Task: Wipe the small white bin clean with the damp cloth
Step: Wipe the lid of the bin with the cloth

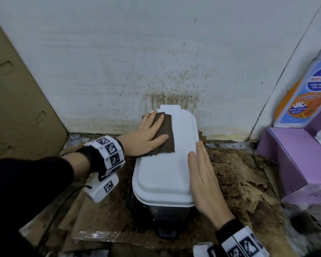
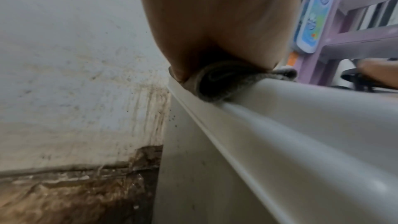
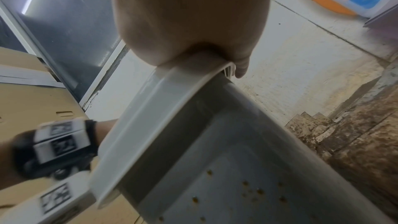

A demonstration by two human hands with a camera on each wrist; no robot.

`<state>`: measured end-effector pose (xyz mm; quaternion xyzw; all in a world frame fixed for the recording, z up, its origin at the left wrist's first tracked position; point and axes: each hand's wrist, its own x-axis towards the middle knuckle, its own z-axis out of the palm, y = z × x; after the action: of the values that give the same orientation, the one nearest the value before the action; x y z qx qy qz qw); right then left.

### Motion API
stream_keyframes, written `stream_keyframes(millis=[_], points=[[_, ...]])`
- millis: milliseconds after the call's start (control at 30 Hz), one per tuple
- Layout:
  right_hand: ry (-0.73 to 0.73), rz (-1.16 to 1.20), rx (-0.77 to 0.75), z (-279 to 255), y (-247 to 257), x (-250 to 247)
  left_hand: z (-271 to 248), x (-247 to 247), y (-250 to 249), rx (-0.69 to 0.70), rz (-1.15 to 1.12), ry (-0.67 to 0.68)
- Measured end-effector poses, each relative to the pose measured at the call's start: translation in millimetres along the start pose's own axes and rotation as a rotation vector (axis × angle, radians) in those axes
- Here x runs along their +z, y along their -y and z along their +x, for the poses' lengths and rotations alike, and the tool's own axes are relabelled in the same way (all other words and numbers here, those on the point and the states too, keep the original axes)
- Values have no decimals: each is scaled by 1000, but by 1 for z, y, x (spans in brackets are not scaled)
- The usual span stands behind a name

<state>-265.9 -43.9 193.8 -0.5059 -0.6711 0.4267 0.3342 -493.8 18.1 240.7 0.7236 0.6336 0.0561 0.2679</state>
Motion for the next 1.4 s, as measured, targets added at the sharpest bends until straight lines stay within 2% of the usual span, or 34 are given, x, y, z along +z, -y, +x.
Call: stream_keyframes(millis=[167,400,700,1000,1233,1400], points=[[7,10,7,1,-1,0,28,-12,5,-43,51,-24],[6,6,11,1,-2,0,24,-2,4,-33,-3,-95],[1,-3,10,0,-1,0,-43,31,-13,28,-136,-108],[-12,-6,5,-2,1,0,-101,72,-26,93,-126,-217],[-23,-8,-7,-1,0,2,-95,73,-26,94,-92,-255],[-20,-7,-10,0,-3,3,-65,50,-15,60,-119,-152]])
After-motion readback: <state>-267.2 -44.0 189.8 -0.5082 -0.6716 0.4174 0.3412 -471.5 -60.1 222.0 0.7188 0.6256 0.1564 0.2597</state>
